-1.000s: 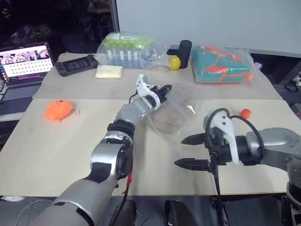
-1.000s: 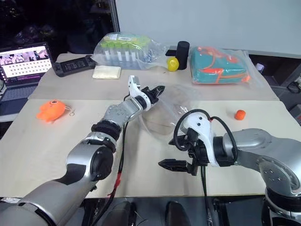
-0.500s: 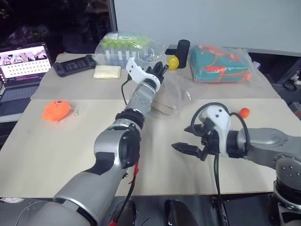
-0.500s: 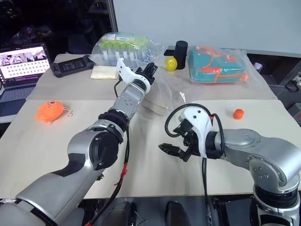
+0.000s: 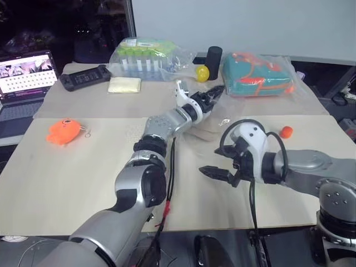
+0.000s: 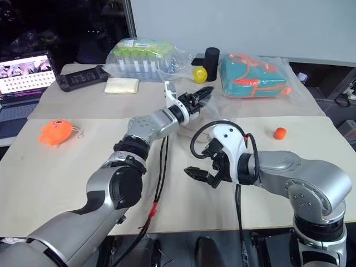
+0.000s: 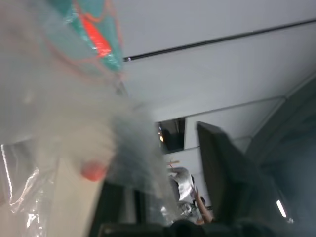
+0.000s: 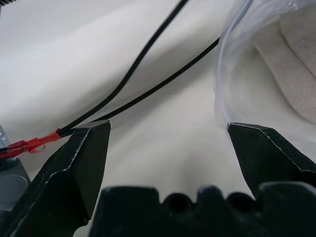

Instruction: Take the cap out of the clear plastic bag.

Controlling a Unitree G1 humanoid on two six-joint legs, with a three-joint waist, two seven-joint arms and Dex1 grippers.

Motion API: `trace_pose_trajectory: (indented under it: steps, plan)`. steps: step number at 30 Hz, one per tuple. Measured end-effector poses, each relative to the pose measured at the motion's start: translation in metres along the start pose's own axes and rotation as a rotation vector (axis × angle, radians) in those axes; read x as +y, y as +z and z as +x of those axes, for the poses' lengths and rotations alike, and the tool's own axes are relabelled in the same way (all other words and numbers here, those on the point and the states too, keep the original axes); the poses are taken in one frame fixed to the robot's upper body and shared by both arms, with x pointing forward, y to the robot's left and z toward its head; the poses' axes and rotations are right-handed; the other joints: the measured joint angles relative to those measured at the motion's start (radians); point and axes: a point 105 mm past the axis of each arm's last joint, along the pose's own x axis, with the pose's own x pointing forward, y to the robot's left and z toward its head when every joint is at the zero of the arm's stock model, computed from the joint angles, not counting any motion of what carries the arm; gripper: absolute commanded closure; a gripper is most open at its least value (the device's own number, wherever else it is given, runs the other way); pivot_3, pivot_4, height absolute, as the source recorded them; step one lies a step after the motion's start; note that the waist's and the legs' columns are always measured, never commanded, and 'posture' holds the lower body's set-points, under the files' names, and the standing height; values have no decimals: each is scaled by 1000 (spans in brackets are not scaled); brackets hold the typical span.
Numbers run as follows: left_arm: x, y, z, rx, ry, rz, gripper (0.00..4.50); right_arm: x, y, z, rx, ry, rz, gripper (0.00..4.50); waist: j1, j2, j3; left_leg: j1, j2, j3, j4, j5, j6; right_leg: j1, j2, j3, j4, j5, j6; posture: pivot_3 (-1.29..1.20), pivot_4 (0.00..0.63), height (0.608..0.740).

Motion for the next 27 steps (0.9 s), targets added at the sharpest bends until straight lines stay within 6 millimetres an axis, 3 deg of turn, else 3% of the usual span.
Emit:
trace_pose_trajectory:
  steps: [4,7,10,13,15,17,23,26,27]
  plan:
    - [-12,2,-6,23,-36,28,91,-2,0,1,3,-3,-1,0,1,0,0,0,0,0,0,0,0,0,0,0,0,0,0,0,150,740]
    - [-8,-17,-24,155,-33,181,91,-4,0,2,8,-3,-4,0,0,1,0,0,0,0,0,0,0,1,0,1,2,0,0,0,150,740]
    - [30,-42,-61,359,96,373,91,-3,2,2,2,10,-12,0,-7,1,-1,3,0,-1,-1,0,0,0,1,4,3,0,0,0,150,740]
    - [70,-24,-112,442,294,581,91,-3,2,3,0,18,-16,0,-25,1,-1,7,1,-1,-1,0,0,1,2,6,5,0,-1,0,150,740]
    - [82,-8,-146,473,385,712,91,-4,1,4,0,17,-15,0,-27,1,-1,8,2,-1,-1,0,0,2,2,6,6,-1,-2,0,150,740]
    - [75,1,-165,475,366,817,91,-4,0,7,0,24,-13,0,-24,2,-1,8,2,-1,-1,0,0,2,2,5,6,-1,-2,0,150,740]
    - [5,14,-182,467,117,1204,91,-2,1,14,-9,64,-21,0,6,2,-1,6,1,0,-1,0,0,2,0,5,2,-1,-2,0,150,740]
    - [-9,27,-186,457,93,1442,91,-4,1,16,-12,60,-17,0,8,2,-1,6,1,3,-1,0,0,2,1,4,2,-1,-2,0,150,740]
    - [-12,38,-185,442,103,1615,91,-5,1,16,-15,59,-19,0,10,2,-1,6,1,5,-1,0,0,2,1,4,2,-1,-2,0,150,740]
